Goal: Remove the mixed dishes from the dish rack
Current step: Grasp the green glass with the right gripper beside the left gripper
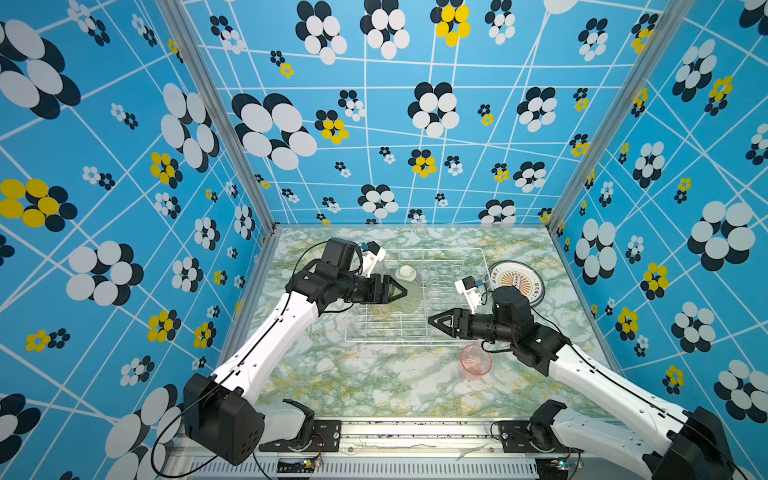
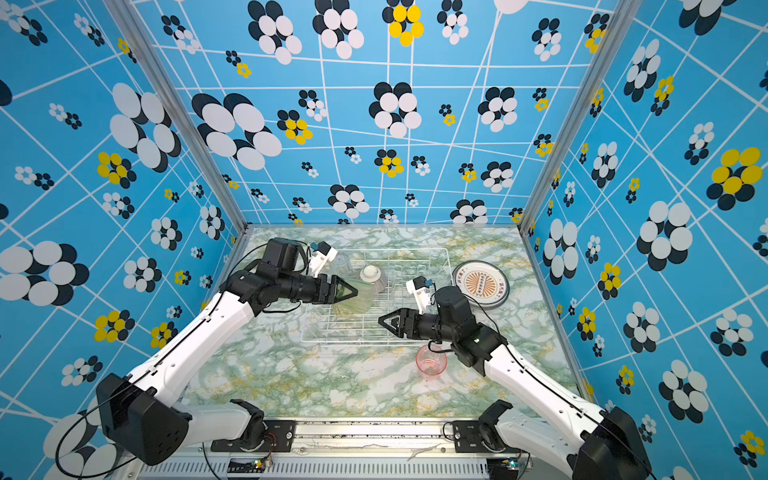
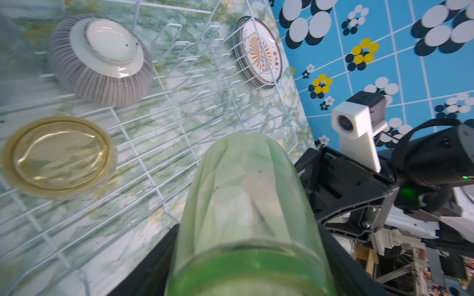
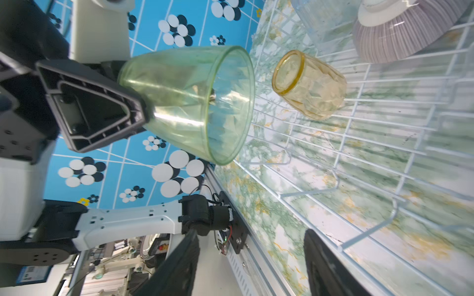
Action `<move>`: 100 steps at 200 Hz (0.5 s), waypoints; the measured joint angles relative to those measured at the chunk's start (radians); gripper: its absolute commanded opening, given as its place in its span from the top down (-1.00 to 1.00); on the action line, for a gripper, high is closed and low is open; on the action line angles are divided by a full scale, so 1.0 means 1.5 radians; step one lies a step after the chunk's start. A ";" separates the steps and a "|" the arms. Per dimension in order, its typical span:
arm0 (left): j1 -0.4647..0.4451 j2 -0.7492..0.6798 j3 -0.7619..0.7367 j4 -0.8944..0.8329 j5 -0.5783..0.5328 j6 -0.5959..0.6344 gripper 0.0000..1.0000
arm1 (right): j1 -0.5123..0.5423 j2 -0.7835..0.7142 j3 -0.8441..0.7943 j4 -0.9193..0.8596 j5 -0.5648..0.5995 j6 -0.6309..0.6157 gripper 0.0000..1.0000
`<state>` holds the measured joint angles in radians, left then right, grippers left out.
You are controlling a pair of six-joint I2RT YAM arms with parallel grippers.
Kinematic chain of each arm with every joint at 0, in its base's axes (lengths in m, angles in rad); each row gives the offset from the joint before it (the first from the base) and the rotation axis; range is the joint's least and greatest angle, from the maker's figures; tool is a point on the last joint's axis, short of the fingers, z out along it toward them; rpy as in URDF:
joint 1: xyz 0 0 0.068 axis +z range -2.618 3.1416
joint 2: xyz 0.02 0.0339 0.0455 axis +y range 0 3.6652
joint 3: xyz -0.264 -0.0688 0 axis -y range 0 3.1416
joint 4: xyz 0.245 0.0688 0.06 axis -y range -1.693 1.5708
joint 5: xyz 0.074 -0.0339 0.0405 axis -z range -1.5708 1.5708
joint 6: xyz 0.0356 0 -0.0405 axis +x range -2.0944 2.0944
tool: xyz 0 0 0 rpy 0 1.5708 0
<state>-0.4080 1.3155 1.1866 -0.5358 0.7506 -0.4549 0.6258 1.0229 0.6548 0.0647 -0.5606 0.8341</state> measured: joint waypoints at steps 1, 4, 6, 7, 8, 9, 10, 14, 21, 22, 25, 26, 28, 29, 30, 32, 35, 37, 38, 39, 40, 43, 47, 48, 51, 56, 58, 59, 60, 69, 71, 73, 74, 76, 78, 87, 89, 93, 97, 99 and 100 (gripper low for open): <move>0.000 0.000 -0.001 0.004 0.002 -0.002 0.02 | 0.000 0.000 -0.001 0.006 -0.001 0.002 -0.30; 0.000 0.000 -0.008 0.019 0.012 -0.013 0.02 | 0.000 0.000 -0.004 0.020 -0.003 0.009 -0.30; 0.000 0.001 -0.011 0.025 0.016 -0.017 0.02 | 0.000 0.000 -0.005 0.029 -0.005 0.013 -0.29; 0.000 0.001 -0.014 0.032 0.020 -0.021 0.02 | 0.000 0.000 -0.005 0.032 -0.005 0.014 -0.29; 0.000 0.001 -0.016 0.035 0.021 -0.023 0.02 | 0.000 0.000 -0.006 0.036 -0.006 0.015 -0.29; 0.000 0.001 -0.017 0.038 0.023 -0.025 0.02 | 0.000 0.000 -0.006 0.039 -0.006 0.016 -0.29; 0.000 0.001 -0.020 0.044 0.026 -0.030 0.02 | 0.000 0.000 -0.006 0.045 -0.008 0.019 -0.29; 0.000 0.001 -0.026 0.056 0.033 -0.039 0.02 | 0.000 0.001 -0.006 0.058 -0.010 0.026 -0.29; 0.001 0.001 -0.038 0.081 0.048 -0.059 0.03 | 0.000 0.001 -0.006 0.087 -0.014 0.034 -0.29; 0.001 0.001 -0.039 0.084 0.049 -0.061 0.03 | 0.000 0.001 -0.006 0.094 -0.015 0.036 -0.29; 0.001 0.001 -0.042 0.094 0.055 -0.069 0.03 | 0.000 0.001 -0.006 0.105 -0.016 0.039 -0.29; 0.001 0.001 -0.044 0.098 0.057 -0.072 0.03 | 0.000 0.001 -0.006 0.110 -0.017 0.040 -0.29; 0.001 0.001 -0.046 0.103 0.060 -0.076 0.03 | 0.000 0.001 -0.006 0.116 -0.018 0.042 -0.28; 0.001 0.001 -0.047 0.108 0.062 -0.079 0.03 | 0.000 0.001 -0.006 0.122 -0.018 0.044 -0.28; 0.001 0.001 -0.048 0.111 0.063 -0.081 0.03 | 0.000 0.001 -0.006 0.124 -0.018 0.045 -0.29; 0.001 0.001 -0.050 0.118 0.067 -0.086 0.03 | 0.000 0.001 -0.006 0.132 -0.019 0.046 -0.29; 0.001 0.001 -0.053 0.127 0.071 -0.093 0.03 | 0.000 0.001 -0.006 0.142 -0.020 0.048 -0.29; 0.001 0.001 -0.054 0.134 0.074 -0.097 0.03 | 0.000 0.001 -0.006 0.148 -0.020 0.049 -0.29; 0.001 0.001 -0.054 0.136 0.075 -0.099 0.03 | 0.000 0.001 -0.006 0.150 -0.020 0.049 -0.29; 0.001 0.001 -0.055 0.140 0.077 -0.101 0.03 | 0.000 0.001 -0.006 0.154 -0.020 0.050 -0.29; 0.001 0.001 -0.056 0.142 0.077 -0.103 0.03 | 0.000 0.001 -0.006 0.156 -0.020 0.051 -0.29; 0.001 0.001 -0.058 0.153 0.082 -0.111 0.03 | 0.000 0.001 -0.006 0.164 -0.021 0.051 -0.29; 0.001 0.001 -0.060 0.164 0.087 -0.117 0.03 | 0.000 0.001 -0.005 0.171 -0.022 0.053 -0.29; 0.001 0.001 -0.060 0.166 0.087 -0.119 0.03 | 0.000 0.001 -0.005 0.173 -0.022 0.053 -0.29; 0.001 0.001 -0.062 0.175 0.092 -0.126 0.03 | 0.000 0.002 -0.004 0.178 -0.022 0.053 -0.28; 0.001 0.001 -0.065 0.194 0.098 -0.137 0.03 | 0.000 0.003 -0.002 0.185 -0.022 0.053 -0.29; 0.001 0.001 -0.067 0.201 0.100 -0.142 0.03 | 0.000 0.004 -0.001 0.187 -0.022 0.054 -0.29; 0.001 0.001 -0.067 0.203 0.101 -0.143 0.03 | 0.000 0.004 0.000 0.190 -0.022 0.054 -0.28; 0.001 0.001 -0.067 0.204 0.101 -0.144 0.03 | 0.000 0.004 0.000 0.190 -0.022 0.053 -0.28; 0.001 0.001 -0.073 0.233 0.111 -0.162 0.03 | 0.000 0.009 0.006 0.197 -0.022 0.053 -0.29; 0.001 0.001 -0.075 0.240 0.113 -0.166 0.03 | 0.000 0.010 0.007 0.197 -0.022 0.053 -0.29; 0.001 0.001 -0.076 0.245 0.114 -0.171 0.03 | 0.000 0.011 0.008 0.199 -0.022 0.053 -0.29; 0.001 0.001 -0.077 0.247 0.115 -0.172 0.03 | 0.000 0.012 0.009 0.199 -0.022 0.053 -0.28; 0.001 0.001 -0.078 0.252 0.117 -0.176 0.03 | 0.000 0.014 0.010 0.201 -0.022 0.053 -0.29; 0.001 0.001 -0.079 0.257 0.119 -0.179 0.03 | 0.000 0.015 0.012 0.202 -0.022 0.053 -0.28; 0.001 0.001 -0.084 0.282 0.126 -0.196 0.03 | 0.000 0.022 0.016 0.210 -0.022 0.053 -0.27; 0.001 0.001 -0.086 0.287 0.128 -0.199 0.03 | 0.000 0.023 0.017 0.210 -0.022 0.053 -0.26; 0.001 0.001 -0.089 0.297 0.131 -0.207 0.03 | 0.000 0.026 0.019 0.213 -0.022 0.053 -0.24; 0.001 0.001 -0.091 0.305 0.134 -0.212 0.03 | 0.000 0.030 0.020 0.218 -0.022 0.053 -0.23; 0.001 0.001 -0.092 0.310 0.135 -0.216 0.03 | 0.000 0.031 0.021 0.219 -0.022 0.053 -0.22; 0.001 0.001 -0.093 0.313 0.136 -0.217 0.03 | 0.000 0.032 0.021 0.220 -0.022 0.053 -0.22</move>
<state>-0.4068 1.3174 1.0470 -0.0658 0.9543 -0.7811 0.6258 1.0706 0.6865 0.3954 -0.5930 0.9138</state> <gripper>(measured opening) 0.748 0.627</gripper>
